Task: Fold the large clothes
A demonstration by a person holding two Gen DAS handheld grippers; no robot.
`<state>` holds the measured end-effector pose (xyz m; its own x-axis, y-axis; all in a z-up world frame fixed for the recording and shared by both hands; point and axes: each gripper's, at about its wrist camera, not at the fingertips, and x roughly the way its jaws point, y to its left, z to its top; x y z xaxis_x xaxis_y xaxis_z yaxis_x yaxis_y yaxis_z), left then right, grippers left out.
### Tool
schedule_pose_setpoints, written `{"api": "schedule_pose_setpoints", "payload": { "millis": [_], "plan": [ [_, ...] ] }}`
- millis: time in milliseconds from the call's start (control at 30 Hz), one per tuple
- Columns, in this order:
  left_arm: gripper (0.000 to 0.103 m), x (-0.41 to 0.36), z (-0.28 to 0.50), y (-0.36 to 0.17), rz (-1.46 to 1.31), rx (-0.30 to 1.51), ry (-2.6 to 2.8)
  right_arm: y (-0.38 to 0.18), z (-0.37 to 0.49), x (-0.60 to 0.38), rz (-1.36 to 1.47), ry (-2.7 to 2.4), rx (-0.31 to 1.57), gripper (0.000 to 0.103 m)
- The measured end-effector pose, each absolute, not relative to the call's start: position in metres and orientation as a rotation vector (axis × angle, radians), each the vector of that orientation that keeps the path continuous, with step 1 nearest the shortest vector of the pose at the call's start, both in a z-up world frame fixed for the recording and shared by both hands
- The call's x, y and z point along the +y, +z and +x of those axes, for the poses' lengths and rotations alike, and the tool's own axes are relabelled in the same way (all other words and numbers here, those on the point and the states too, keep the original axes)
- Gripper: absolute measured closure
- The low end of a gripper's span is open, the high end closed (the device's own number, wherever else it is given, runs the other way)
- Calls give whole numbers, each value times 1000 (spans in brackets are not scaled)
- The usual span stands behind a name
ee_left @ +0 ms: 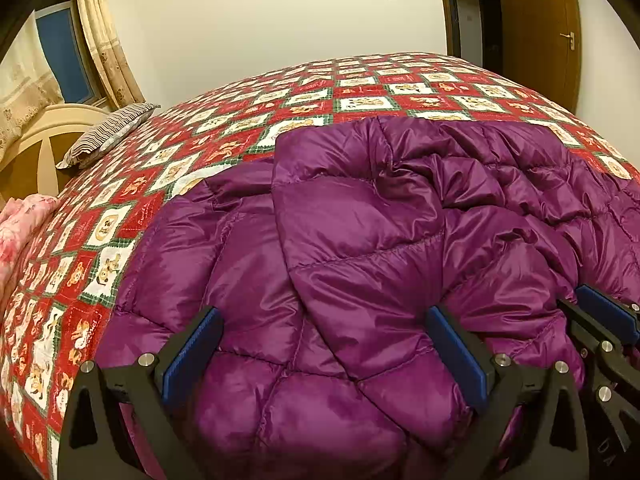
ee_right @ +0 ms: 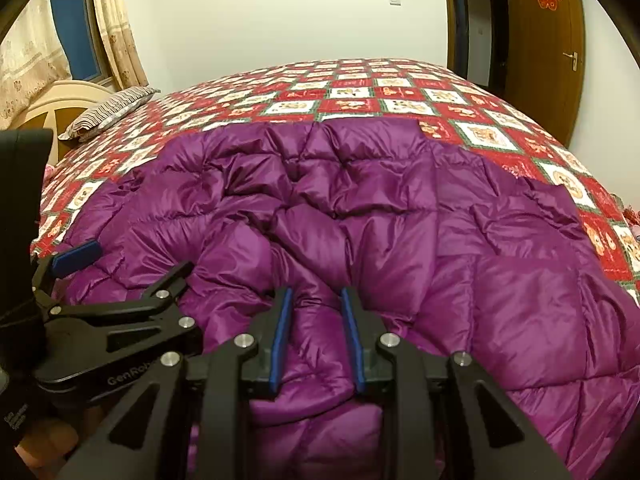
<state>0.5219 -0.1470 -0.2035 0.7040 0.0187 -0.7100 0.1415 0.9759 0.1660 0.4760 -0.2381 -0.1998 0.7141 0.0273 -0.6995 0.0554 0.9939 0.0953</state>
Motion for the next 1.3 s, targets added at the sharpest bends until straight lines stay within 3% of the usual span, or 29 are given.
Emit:
{"api": "schedule_pose_setpoints", "payload": {
  "millis": [1300],
  "plan": [
    [1,-144,523,-199,225,803,-70,-200,477,-238,103,-15,781,74]
  ]
}}
